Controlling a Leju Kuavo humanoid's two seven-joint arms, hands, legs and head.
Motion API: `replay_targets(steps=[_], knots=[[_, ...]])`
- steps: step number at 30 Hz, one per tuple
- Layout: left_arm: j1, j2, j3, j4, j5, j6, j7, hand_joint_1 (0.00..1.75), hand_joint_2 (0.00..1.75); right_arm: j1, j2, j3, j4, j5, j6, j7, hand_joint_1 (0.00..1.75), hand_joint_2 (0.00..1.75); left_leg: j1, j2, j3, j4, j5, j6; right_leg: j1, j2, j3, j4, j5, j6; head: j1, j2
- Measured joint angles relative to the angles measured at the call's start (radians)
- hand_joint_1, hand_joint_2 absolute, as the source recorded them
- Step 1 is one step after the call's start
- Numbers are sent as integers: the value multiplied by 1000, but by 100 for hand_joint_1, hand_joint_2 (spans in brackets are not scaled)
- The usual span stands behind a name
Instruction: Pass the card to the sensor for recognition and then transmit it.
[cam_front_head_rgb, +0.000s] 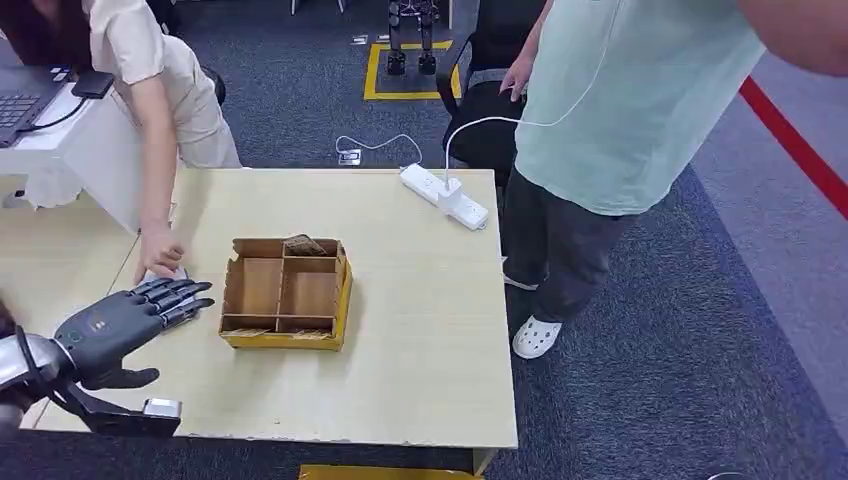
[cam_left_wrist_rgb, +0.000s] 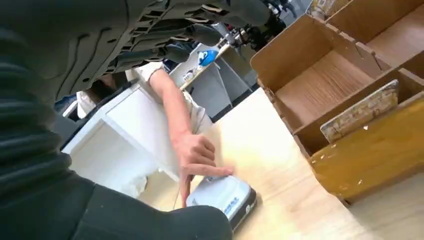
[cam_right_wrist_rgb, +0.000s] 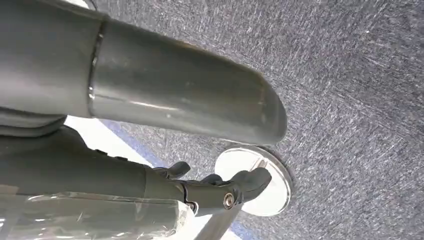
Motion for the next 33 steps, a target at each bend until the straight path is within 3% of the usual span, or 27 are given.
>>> replay_targets(steps=[7,17,26,33], knots=[[35,-51,42,0,-50,16,8,0,175,0,0,-6,0,0,-2,1,0,0,0,-1,0,0,0,0,0,-1,0,0,0,0,0,0],[66,-278,64,24,-216,95,53,0,175,4,0,-30,0,-4,-17,1,0,0,-1,-2,0,0,0,0,-1,-2,1,-1,0,0,0,0],[67,-358,52,69,-297,96,72,0,175,4,0,-32,0,5,-16,4,0,0,-1,-2,0,0,0,0,0,-2,0,-1,0,0,0,0],[62,-470,30,149,-424,198,154,0,175,7,4,-36,0,6,-20,5,0,0,-1,-2,0,0,0,0,-1,-3,1,-1,0,0,0,0]])
